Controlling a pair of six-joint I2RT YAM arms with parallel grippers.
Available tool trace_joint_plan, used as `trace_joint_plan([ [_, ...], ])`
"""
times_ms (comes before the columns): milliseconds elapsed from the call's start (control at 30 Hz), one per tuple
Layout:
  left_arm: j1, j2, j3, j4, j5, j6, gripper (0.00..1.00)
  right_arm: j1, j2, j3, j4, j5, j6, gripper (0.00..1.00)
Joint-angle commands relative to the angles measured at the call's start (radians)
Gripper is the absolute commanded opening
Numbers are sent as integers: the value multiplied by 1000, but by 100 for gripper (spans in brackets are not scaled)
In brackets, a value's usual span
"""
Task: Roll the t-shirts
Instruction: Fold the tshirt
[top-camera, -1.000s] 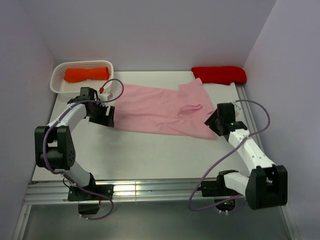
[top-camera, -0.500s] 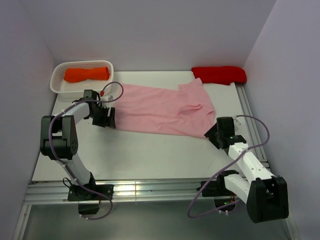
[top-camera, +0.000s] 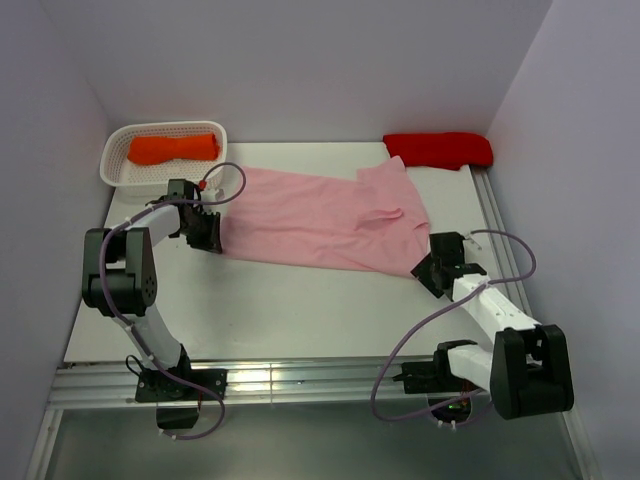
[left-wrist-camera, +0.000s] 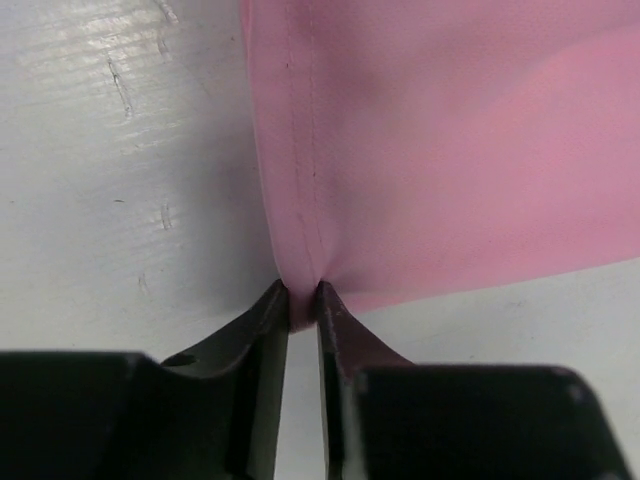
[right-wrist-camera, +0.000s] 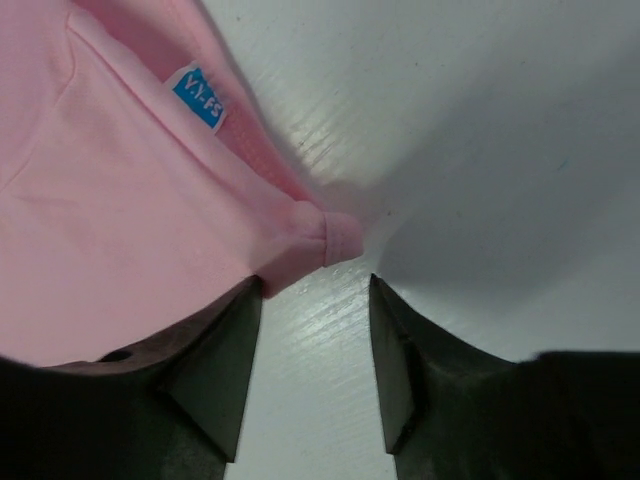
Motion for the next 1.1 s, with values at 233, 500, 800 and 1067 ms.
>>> trace_joint_plan([
  [233, 2, 21, 3, 8, -41, 18, 0, -12, 76, 146, -22, 110, -76, 36],
  [500, 2, 4, -17, -1, -56, 36, 0, -15, 90, 236, -136, 194, -139, 25],
  [800, 2, -13, -49, -1, -69, 58, 0, -15, 16, 169, -144, 128, -150, 51],
  [1067, 2, -19, -54, -1, -70, 58, 0, -18, -24, 80, -65, 27, -55, 72],
])
